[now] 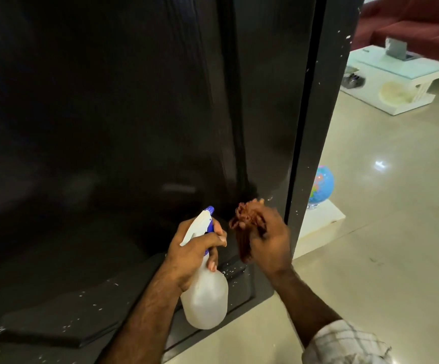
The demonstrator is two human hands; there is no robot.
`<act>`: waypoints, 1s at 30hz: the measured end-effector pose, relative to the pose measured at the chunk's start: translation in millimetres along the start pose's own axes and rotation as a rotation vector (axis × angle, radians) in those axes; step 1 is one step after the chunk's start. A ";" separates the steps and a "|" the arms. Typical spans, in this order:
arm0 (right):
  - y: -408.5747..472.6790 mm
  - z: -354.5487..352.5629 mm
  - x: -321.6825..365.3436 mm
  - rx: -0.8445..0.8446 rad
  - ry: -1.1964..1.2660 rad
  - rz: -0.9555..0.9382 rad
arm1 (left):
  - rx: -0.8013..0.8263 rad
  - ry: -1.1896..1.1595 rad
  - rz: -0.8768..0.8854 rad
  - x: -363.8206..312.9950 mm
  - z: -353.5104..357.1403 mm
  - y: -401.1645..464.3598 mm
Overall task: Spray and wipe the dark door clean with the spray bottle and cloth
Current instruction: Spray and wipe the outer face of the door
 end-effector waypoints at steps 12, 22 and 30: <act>39.9 -47.4 -67.6 -0.072 -0.104 0.019 | -0.065 0.015 -0.043 -18.3 56.5 7.4; 55.2 -37.4 -61.4 -0.018 -0.069 -0.209 | -0.124 -0.026 -0.078 -13.2 59.2 17.0; 88.2 -56.1 -3.8 -0.274 0.107 0.120 | -0.182 -0.027 -0.126 2.2 48.7 19.2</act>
Point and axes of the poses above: each hand's wrist, its own y-axis towards the middle knuckle, its own z-axis out of the palm, x = y × z, the point moved 3 cm from there along y, towards the middle knuckle, and after that the axes turned 6 degrees about -z, right-handed, at the moved point
